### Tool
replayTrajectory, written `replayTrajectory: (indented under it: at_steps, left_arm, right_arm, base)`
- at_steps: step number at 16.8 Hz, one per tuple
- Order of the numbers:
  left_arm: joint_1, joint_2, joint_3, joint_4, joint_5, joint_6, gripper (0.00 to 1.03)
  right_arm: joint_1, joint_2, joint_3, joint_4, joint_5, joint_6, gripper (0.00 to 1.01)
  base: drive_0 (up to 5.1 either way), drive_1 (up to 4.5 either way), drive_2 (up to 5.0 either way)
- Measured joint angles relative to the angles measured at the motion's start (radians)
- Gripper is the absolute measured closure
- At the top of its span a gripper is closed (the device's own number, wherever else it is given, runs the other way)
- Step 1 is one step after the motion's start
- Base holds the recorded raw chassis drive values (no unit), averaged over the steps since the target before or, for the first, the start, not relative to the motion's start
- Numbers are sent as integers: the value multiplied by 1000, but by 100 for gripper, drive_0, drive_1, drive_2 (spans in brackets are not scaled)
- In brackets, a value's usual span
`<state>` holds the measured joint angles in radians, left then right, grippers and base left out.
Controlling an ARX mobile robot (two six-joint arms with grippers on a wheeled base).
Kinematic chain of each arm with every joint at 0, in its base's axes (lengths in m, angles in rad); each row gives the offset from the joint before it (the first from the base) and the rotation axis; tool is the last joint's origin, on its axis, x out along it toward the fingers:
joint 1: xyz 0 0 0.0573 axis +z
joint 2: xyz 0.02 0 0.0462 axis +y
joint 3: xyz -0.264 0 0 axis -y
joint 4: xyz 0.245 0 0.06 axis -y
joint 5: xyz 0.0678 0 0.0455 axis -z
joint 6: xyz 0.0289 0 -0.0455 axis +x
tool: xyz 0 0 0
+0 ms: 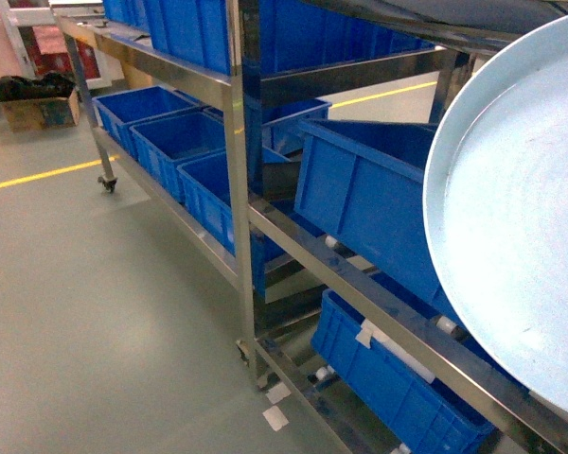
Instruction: Place blue tray on left shelf second layer neatly
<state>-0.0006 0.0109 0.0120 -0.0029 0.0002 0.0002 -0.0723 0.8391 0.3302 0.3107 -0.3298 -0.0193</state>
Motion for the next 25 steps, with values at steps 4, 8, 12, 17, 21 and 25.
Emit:
replayTrajectory:
  at_steps: [4, 8, 12, 17, 21, 25]
  left_arm:
    - [0, 0, 0, -2, 0, 0, 5]
    - [0, 0, 0, 0, -1, 0, 5]
    - [1, 0, 0, -2, -3, 0, 5]
    - [1, 0, 0, -1, -1, 0, 5]
    - [1, 0, 0, -1, -1, 0, 5]
    - [1, 0, 0, -1, -1, 0, 5]
  right_arm:
    - [0, -1, 0, -2, -3, 0, 99]
    - [0, -3, 0, -4, -3, 0, 99]
    - [0, -2, 0, -3, -3, 0, 99]
    - [0, -3, 0, -3, -3, 0, 99]
    - [0, -3, 0, -3, -3, 0, 99]
    - [0, -3, 0, -3, -3, 0, 99]
  base:
    - [10, -407, 427]
    - [0, 0, 0]
    - [-122, -122, -122]
    - [-157, -157, -157]
    - [-159, -159, -159]
    - [-163, -163, -163]
